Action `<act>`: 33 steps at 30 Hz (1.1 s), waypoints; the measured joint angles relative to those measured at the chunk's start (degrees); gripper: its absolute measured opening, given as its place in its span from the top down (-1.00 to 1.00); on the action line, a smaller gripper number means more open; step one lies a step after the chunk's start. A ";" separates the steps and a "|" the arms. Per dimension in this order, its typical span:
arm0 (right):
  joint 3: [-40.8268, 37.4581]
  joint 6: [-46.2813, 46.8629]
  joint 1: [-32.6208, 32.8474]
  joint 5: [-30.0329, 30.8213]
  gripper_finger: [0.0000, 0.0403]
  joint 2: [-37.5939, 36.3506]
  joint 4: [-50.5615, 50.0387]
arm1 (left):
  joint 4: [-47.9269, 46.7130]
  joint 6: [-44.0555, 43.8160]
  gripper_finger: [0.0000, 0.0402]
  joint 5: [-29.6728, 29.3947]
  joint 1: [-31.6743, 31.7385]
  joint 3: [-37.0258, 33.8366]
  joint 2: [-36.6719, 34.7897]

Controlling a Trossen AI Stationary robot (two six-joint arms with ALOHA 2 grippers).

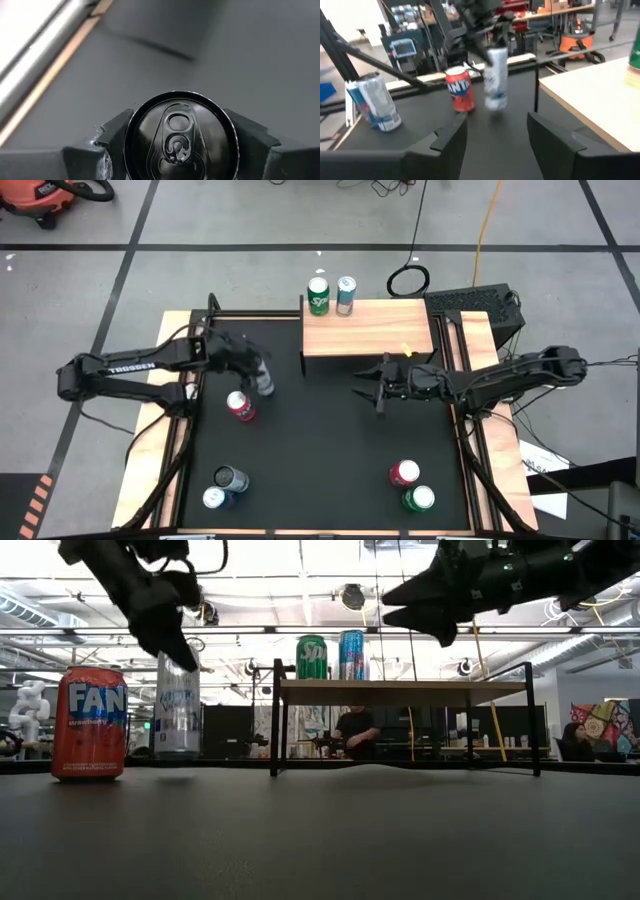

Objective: Place canned beverage on shelf
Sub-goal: Put the top white-blue on the shelf

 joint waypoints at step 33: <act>25.16 0.42 2.60 -6.79 -0.50 34.60 -0.84 | 36.41 -2.25 -0.26 -6.78 -24.81 0.07 16.55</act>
